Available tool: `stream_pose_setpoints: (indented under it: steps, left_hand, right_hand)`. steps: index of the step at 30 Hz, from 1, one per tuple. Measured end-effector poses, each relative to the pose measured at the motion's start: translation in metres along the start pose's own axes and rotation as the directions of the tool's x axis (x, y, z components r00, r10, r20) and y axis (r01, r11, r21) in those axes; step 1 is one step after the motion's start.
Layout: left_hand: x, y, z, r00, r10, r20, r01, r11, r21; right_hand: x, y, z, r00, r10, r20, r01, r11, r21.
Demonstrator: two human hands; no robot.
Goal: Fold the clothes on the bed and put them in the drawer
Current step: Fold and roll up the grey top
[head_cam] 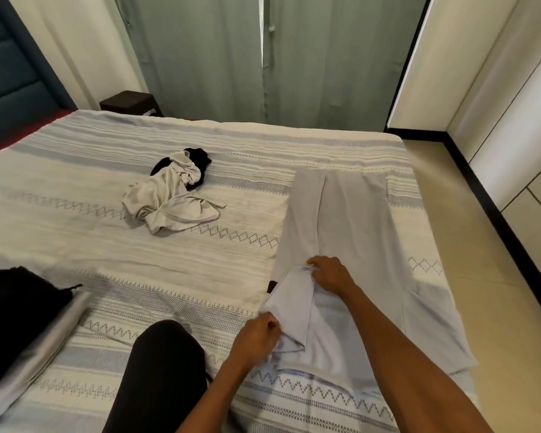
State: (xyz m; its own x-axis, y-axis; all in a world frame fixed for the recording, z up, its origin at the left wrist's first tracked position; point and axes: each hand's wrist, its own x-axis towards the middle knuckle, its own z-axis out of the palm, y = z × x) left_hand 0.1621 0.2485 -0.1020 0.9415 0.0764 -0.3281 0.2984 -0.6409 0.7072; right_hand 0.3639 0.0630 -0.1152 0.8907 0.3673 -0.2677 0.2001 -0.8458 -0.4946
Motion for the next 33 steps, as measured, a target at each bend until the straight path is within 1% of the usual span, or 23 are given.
stream_pose_setpoints:
  steps: [2, 4, 5, 7, 8, 10, 12, 14, 17, 19, 20, 21, 23, 26, 28, 30, 32, 33]
  left_hand:
    - [0.003, -0.01, 0.001, 0.983, -0.052, -0.176, 0.053, 0.999, 0.001]
    - [0.01, -0.014, -0.001, 0.965, -0.048, -0.257, 0.049, 0.999, 0.0]
    - [0.013, -0.012, -0.005, 0.963, -0.041, -0.265, 0.046, 0.999, 0.012]
    - [0.022, -0.009, -0.012, 0.966, -0.013, -0.256, 0.027, 0.998, 0.053]
    - [0.026, -0.009, -0.012, 0.971, 0.002, -0.24, 0.018, 0.997, 0.08]
    - [0.032, -0.01, -0.012, 0.979, 0.001, -0.204, 0.02, 0.995, 0.099]
    - [0.036, -0.01, -0.008, 0.984, -0.026, -0.177, 0.04, 0.996, 0.078]
    - [0.036, -0.007, -0.005, 0.984, -0.042, -0.172, 0.053, 0.997, 0.059]
    - [0.034, -0.005, -0.005, 0.977, -0.034, -0.211, 0.038, 0.999, 0.017]
    - [0.031, -0.003, -0.006, 0.97, -0.034, -0.24, 0.03, 0.999, -0.021]
    - [0.029, -0.001, -0.007, 0.971, -0.033, -0.237, 0.026, 0.999, -0.034]
    - [0.028, 0.0, -0.009, 0.972, -0.034, -0.232, 0.025, 0.999, -0.043]
    - [0.025, 0.002, -0.012, 0.971, -0.046, -0.233, 0.031, 0.997, -0.07]
    - [0.022, 0.002, -0.016, 0.968, -0.079, -0.24, 0.052, 0.992, -0.118]
    - [0.018, -0.001, -0.016, 0.972, -0.1, -0.214, 0.094, 0.995, -0.037]
    - [0.013, -0.004, -0.014, 0.986, -0.113, -0.126, 0.121, 0.991, 0.06]
    - [0.012, -0.007, -0.012, 0.994, -0.099, -0.047, 0.103, 0.991, 0.086]
    - [0.01, -0.008, -0.011, 0.995, -0.086, -0.05, 0.09, 0.992, 0.091]
  right_hand:
    - [-0.004, -0.006, 0.002, 0.998, -0.028, -0.052, 0.029, 0.999, 0.025]
    - [-0.01, -0.013, 0.004, 0.991, -0.024, -0.135, 0.035, 0.996, 0.078]
    - [-0.016, -0.017, 0.005, 0.983, 0.014, -0.182, 0.012, 0.99, 0.144]
    - [-0.03, -0.023, 0.007, 0.955, 0.157, -0.25, -0.075, 0.948, 0.308]
    - [-0.04, -0.023, 0.01, 0.936, 0.239, -0.257, -0.132, 0.919, 0.371]
    - [-0.059, -0.022, 0.015, 0.917, 0.343, -0.204, -0.243, 0.885, 0.397]
    - [-0.074, -0.021, 0.023, 0.924, 0.366, -0.112, -0.306, 0.882, 0.358]
    - [-0.087, -0.022, 0.033, 0.933, 0.357, -0.047, -0.329, 0.9, 0.287]
    - [-0.105, -0.029, 0.049, 0.932, 0.361, -0.018, -0.357, 0.928, 0.104]
    - [-0.116, -0.033, 0.054, 0.937, 0.349, -0.005, -0.349, 0.937, -0.025]
    - [-0.123, -0.035, 0.055, 0.94, 0.339, 0.026, -0.337, 0.939, -0.065]
    - [-0.124, -0.036, 0.055, 0.942, 0.328, 0.063, -0.323, 0.943, -0.078]
    - [-0.128, -0.036, 0.054, 0.938, 0.324, 0.125, -0.323, 0.946, -0.026]
    - [-0.132, -0.034, 0.045, 0.944, 0.313, 0.101, -0.32, 0.945, 0.067]
    - [-0.135, -0.031, 0.042, 0.949, 0.302, 0.093, -0.309, 0.949, 0.069]
    - [-0.137, -0.025, 0.045, 0.945, 0.302, 0.126, -0.308, 0.951, 0.035]
    - [-0.139, -0.019, 0.048, 0.935, 0.309, 0.173, -0.314, 0.95, -0.002]
    - [-0.139, -0.016, 0.048, 0.936, 0.303, 0.181, -0.307, 0.952, -0.009]
